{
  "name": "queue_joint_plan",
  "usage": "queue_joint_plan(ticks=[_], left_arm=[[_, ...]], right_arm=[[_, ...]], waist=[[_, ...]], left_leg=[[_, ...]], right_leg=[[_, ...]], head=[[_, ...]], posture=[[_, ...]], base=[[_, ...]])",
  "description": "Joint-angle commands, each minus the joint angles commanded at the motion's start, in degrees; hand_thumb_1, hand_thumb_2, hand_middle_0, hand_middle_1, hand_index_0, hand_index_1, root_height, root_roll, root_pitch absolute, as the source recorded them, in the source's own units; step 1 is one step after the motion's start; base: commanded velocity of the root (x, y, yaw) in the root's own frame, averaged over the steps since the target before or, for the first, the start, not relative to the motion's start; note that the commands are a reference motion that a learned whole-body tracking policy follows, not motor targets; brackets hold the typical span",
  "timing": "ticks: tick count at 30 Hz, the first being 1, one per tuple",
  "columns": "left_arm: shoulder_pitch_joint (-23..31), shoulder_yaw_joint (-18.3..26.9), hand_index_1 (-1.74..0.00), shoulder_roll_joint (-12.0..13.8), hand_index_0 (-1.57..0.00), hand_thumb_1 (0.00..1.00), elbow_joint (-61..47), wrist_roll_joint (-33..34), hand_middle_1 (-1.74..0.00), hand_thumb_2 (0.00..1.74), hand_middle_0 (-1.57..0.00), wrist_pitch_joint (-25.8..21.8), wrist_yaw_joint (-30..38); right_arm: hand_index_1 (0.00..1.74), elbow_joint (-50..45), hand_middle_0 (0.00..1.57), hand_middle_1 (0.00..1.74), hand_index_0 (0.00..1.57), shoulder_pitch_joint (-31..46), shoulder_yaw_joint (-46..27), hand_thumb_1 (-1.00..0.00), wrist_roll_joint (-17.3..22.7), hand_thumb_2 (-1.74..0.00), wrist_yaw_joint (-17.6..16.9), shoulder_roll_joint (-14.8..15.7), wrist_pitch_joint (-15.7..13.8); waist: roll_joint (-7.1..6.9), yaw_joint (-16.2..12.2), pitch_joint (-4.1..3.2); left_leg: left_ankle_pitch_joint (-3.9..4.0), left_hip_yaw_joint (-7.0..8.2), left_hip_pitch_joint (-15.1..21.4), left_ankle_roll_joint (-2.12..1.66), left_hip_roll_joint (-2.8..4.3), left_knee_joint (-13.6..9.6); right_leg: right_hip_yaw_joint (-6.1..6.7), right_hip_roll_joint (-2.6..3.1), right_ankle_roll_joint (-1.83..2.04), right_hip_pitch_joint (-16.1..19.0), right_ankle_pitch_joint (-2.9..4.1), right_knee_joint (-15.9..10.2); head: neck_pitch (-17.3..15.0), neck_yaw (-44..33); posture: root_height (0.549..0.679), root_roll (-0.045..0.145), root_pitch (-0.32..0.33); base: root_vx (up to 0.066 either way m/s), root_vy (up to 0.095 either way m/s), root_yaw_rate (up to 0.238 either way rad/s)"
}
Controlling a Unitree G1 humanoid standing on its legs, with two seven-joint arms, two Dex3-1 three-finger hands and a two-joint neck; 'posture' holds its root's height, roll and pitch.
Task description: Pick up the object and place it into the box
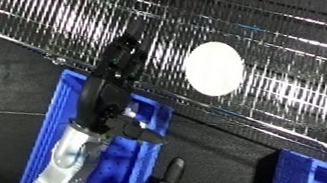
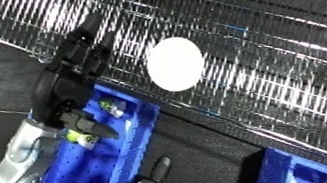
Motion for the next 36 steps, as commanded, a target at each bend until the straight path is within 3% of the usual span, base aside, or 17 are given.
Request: queue_joint_plan(ticks=[15,34,36], left_arm=[[-6.3,-0.8,0.0,-3.2,0.0,0.0,8.7,0.0,0.0,0.0,0.0,0.3,2.5],[-14.3,-1.1,0.0,-3.1,0.0,0.0,16.9,-1.4,0.0,0.0,0.0,3.0,2.1],[-15.3,-1.3,-0.17,-3.0,-0.16,0.1,17.5,-1.5,-0.17,0.17,-0.16,3.3,2.1]], right_arm=[[0.0,-2.6,0.0,0.0,0.0,-1.8,2.6,0.0,0.3,0.0,-0.2,0.9,-0.7],[0.0,-8.8,0.0,0.0,0.0,-0.6,4.7,0.0,3.1,0.0,-0.4,1.1,-2.2],[0.0,-9.1,0.0,0.0,0.0,-0.6,4.8,0.0,3.3,0.0,-0.6,1.1,-2.5]], waist=[[-1.79,-2.6,0.0],[-3.47,-6.3,0.0],[-3.63,-6.6,0.0]], left_leg=[[-0.56,0.57,-2.3,-0.11,1.24,1.2],[-1.59,1.49,-6.3,-0.04,2.31,3.5],[-1.69,1.58,-6.6,-0.05,2.35,3.7]], right_leg=[[0.98,1.01,0.31,-2.5,0.62,0.2],[2.28,2.16,0.69,-7.0,0.97,1.4],[2.38,2.23,0.75,-7.3,0.97,1.5]], head=[[3.2,-1.3],[7.3,-2.8],[7.1,-3.1]], posture=[[0.635,0.006,0.094],[0.63,-0.001,0.144],[0.63,-0.001,0.148]], base=[[-0.004,0.01,-0.06],[0.008,0.012,-0.056],[0.019,0.013,-0.042]])
